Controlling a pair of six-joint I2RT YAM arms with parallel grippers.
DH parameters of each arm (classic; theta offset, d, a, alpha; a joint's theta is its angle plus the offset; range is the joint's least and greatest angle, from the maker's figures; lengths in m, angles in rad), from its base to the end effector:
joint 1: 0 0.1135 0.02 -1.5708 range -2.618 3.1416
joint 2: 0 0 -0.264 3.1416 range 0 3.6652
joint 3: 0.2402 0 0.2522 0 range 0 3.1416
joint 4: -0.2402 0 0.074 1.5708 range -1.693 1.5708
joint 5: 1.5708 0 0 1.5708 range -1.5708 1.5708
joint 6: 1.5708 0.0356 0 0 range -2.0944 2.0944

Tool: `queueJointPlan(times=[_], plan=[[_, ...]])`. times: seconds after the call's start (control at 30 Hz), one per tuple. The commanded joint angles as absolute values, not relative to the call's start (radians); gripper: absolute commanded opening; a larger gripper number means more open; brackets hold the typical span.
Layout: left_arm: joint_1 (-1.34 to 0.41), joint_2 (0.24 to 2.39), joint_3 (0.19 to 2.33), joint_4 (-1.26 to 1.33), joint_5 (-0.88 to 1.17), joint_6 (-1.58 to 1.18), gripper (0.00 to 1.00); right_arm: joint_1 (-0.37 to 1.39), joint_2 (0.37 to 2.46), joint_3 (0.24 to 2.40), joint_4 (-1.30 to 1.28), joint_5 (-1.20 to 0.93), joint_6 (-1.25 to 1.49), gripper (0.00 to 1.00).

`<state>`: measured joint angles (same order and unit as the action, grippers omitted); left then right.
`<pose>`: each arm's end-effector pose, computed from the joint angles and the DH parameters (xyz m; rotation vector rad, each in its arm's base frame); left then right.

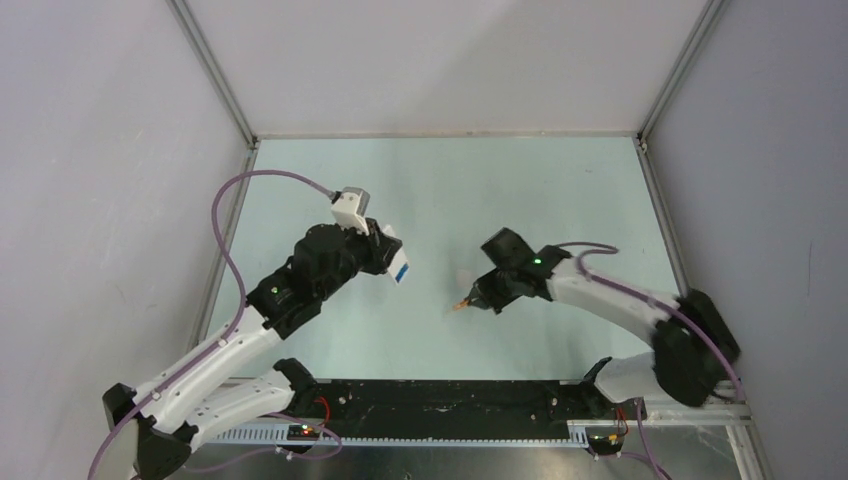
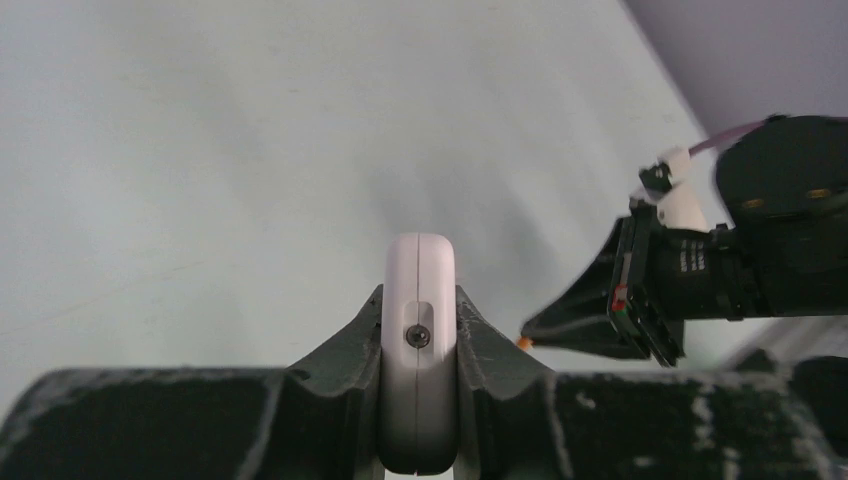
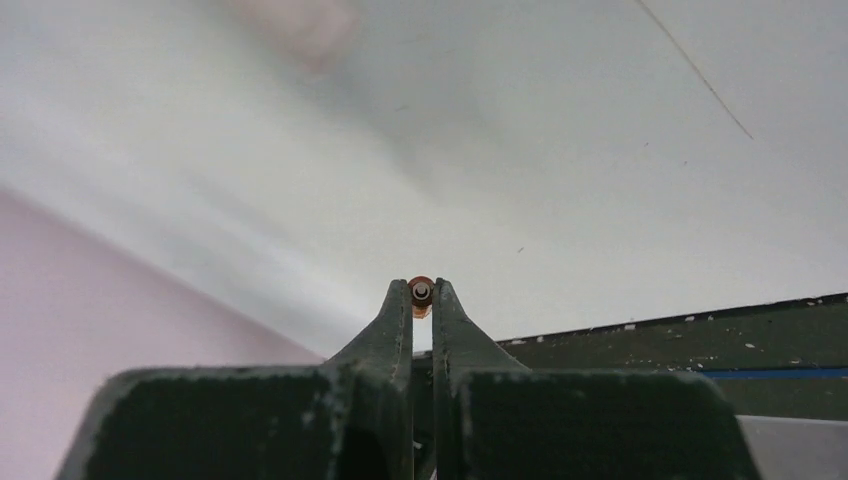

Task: Load the batteries into the remote control

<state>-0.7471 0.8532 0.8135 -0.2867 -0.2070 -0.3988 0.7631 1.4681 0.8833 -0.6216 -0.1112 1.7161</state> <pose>0.1492 -0.1283 0.3277 0.1926 1.9230 -0.5812 0.1919 0.1890 0.1887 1.3806 2.7432 0.5906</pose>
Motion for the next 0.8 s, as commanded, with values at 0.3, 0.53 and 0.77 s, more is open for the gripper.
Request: queueJointPlan(times=[0.3,0.53,0.77], plan=[[-0.599,1.15,0.952,0.211,0.514,-0.869,0.0,0.663,0.947,1.081,-0.667,0.225,1.221,0.0],[-0.584,1.367,1.148,0.346,0.646,-1.076,0.0,0.653,0.964,1.278,-0.598,0.212,0.956,0.0],[-0.571,1.457,1.281,0.4,0.699,-1.292,0.0,0.656,0.998,1.49,-0.666,0.183,0.758,0.0]])
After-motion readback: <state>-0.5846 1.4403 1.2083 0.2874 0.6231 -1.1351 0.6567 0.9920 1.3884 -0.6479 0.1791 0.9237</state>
